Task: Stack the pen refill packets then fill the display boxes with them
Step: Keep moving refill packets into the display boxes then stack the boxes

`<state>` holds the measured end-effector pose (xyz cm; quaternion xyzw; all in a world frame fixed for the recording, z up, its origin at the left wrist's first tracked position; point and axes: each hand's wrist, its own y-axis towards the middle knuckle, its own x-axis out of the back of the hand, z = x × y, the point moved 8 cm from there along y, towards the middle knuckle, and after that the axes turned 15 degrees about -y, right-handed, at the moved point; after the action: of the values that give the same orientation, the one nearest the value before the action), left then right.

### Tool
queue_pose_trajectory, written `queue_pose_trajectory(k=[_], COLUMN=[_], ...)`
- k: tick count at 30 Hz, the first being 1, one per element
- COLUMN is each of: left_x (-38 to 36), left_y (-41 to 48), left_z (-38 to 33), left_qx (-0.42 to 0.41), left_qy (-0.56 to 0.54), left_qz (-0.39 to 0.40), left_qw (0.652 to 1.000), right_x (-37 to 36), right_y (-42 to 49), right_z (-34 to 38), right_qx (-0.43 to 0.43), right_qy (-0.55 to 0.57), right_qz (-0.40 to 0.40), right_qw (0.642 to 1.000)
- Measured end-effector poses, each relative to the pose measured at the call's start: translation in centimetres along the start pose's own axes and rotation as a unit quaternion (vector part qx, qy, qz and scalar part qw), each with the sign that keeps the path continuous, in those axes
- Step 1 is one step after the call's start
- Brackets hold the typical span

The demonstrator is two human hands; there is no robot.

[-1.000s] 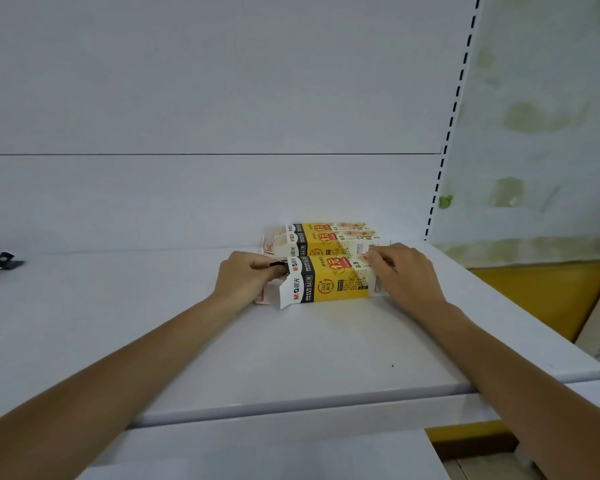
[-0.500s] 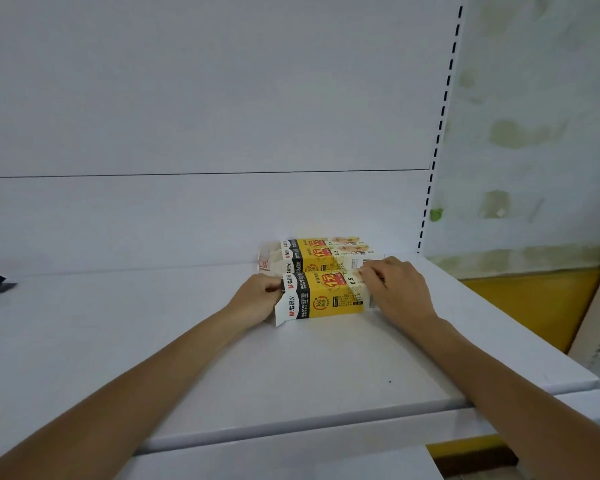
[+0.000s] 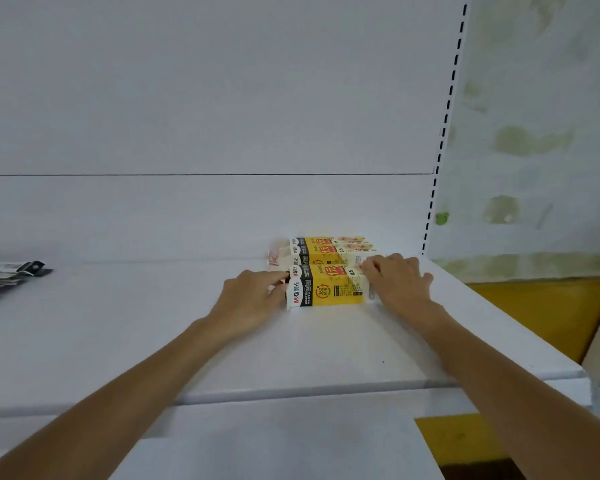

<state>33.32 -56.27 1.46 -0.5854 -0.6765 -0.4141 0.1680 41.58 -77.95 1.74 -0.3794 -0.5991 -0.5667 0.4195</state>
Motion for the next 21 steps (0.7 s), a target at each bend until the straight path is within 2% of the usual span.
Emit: queue_pose_trajectory(k=[2, 4, 7, 9, 14, 21], left_x=[1.1, 4.0, 9.8, 13.5, 21.1, 30.1], left_y=[-1.8, -4.1, -9.1, -13.2, -23.2, -36.2], left_z=[0.3, 1.4, 3.6, 5.3, 8.4, 11.1], left_qx=[-0.020, 0.003, 0.067, 0.114, 0.218, 0.311], left_qy=[0.125, 0.158, 0.135, 0.133, 0.192, 0.239], left_qz=[-0.003, -0.047, -0.163, -0.233, -0.293, -0.363], left_qw=[0.992, 0.986, 0.975, 0.957, 0.911, 0.845], right_x=[0.7, 2.5, 5.1, 6.4, 8.5, 13.0], right_y=[0.3, 0.4, -1.0, -3.5, -11.4, -20.0], right_z=[0.3, 2.2, 8.7, 14.5, 28.6, 43.6], right_qx=[0.002, 0.042, 0.140, 0.220, 0.402, 0.509], right_qy=[-0.068, -0.134, -0.029, 0.059, 0.153, 0.254], right_qz=[0.052, 0.018, -0.074, -0.095, -0.082, -0.038], right_qw=[0.996, 0.990, 0.987, 0.969, 0.899, 0.822])
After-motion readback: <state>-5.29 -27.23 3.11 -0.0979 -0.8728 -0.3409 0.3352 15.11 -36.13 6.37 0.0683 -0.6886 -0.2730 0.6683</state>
